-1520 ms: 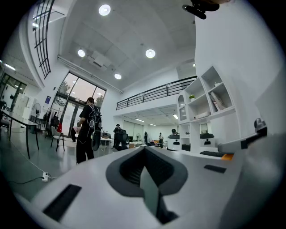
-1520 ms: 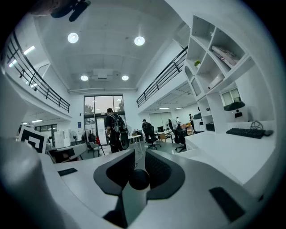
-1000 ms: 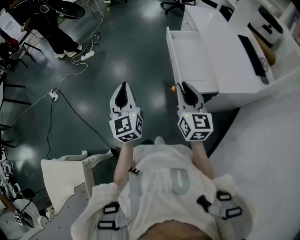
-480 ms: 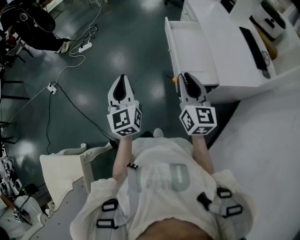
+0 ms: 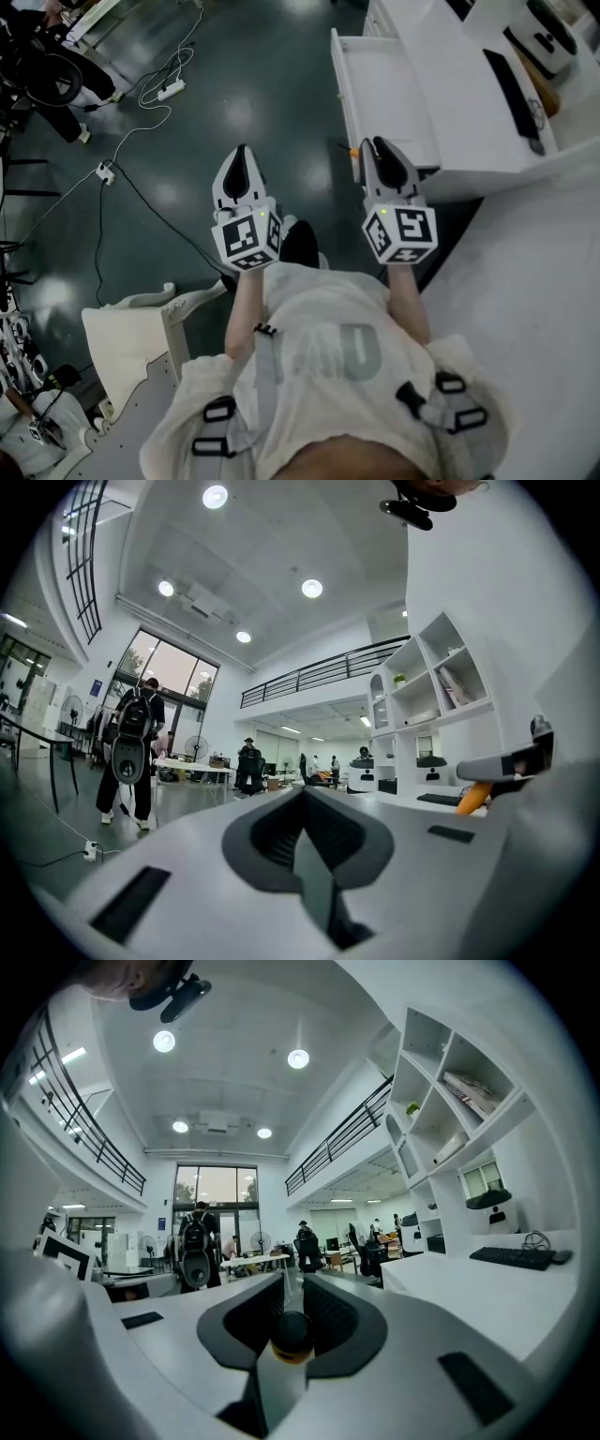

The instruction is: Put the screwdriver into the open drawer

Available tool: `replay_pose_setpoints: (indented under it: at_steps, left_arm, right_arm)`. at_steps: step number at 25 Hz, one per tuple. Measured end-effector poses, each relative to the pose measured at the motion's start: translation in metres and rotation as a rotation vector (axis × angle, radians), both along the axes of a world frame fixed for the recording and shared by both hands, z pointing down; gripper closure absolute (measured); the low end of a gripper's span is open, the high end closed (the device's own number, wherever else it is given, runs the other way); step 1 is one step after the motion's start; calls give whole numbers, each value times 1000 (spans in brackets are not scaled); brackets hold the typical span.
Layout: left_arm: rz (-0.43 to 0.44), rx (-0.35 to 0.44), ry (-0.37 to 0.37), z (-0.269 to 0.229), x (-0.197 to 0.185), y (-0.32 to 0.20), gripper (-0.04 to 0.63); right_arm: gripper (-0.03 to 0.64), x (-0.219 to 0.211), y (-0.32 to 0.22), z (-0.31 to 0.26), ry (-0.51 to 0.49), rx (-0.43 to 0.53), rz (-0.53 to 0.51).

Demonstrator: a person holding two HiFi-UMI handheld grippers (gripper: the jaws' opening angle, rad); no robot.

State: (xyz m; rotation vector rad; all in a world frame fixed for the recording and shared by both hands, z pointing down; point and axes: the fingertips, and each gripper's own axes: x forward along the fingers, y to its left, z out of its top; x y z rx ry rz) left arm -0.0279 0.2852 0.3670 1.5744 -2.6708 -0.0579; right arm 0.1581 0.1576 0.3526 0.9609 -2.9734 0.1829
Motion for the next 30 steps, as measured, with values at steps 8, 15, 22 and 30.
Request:
replay_pose_setpoints:
  at_steps: [8, 15, 22, 30]
  left_arm:
    - [40, 23, -15, -7, -14, -40, 591]
    - [67, 36, -26, -7, -37, -88, 591]
    - [90, 31, -43, -11, -81, -150, 591]
    - [124, 17, -31, -17, -154, -240, 591]
  right_arm:
    - [551, -9, -30, -1, -4, 14, 29]
    - [551, -21, -73, -2, -10, 33, 86]
    - [551, -50, -138, -11, -16, 47, 140]
    - [551, -113, -222, -13, 2, 29, 187]
